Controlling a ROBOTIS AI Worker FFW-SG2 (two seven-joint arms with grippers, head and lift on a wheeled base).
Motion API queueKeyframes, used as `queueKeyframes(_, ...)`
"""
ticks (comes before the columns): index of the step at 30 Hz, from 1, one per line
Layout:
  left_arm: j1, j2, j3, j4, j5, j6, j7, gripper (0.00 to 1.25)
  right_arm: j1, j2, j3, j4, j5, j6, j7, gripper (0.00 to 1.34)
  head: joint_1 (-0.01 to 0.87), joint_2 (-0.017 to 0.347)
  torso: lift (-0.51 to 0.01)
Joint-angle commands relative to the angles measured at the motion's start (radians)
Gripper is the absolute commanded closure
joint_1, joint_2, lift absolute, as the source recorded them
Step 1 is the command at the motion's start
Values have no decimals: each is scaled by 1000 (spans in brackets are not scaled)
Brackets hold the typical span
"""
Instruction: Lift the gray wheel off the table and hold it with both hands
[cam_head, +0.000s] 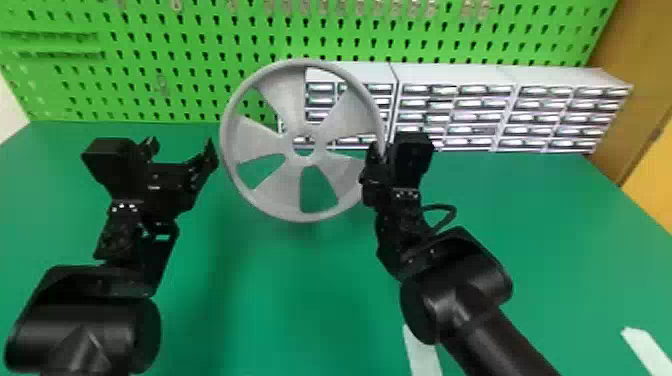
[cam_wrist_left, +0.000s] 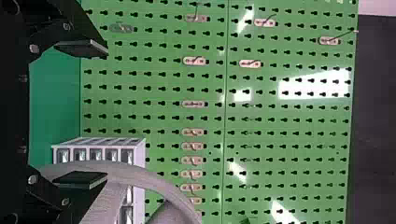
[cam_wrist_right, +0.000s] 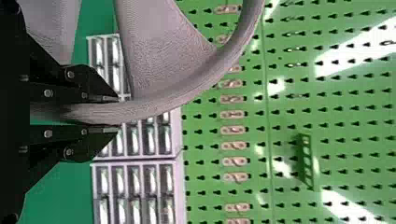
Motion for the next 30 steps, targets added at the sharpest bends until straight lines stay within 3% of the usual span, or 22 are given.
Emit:
queueKeyframes(1, 1, 0, -2, 0, 0, 0, 0, 325, 11, 5, 6, 48, 32, -131, 0, 1227, 711, 15, -98)
queueKeyframes(11, 2, 0, -11, 0, 17, 0, 2, 325, 14, 30, 11, 165, 92, -330, 0, 1227, 711, 15, -98)
queueKeyframes(18, 5, -2, -49, 0, 65, -26, 3, 321, 23, 44, -1, 186, 163, -370, -2, 1227, 711, 15, -98)
queueKeyframes(24, 13, -2, -75, 0, 80, -43, 20, 320, 21, 77, -55, 255, 241, -490, -2, 1227, 711, 15, -98)
queueKeyframes(30, 21, -2, -94, -4, 106, -57, 20, 320, 17, 83, -81, 271, 288, -507, -3, 1225, 711, 15, -98)
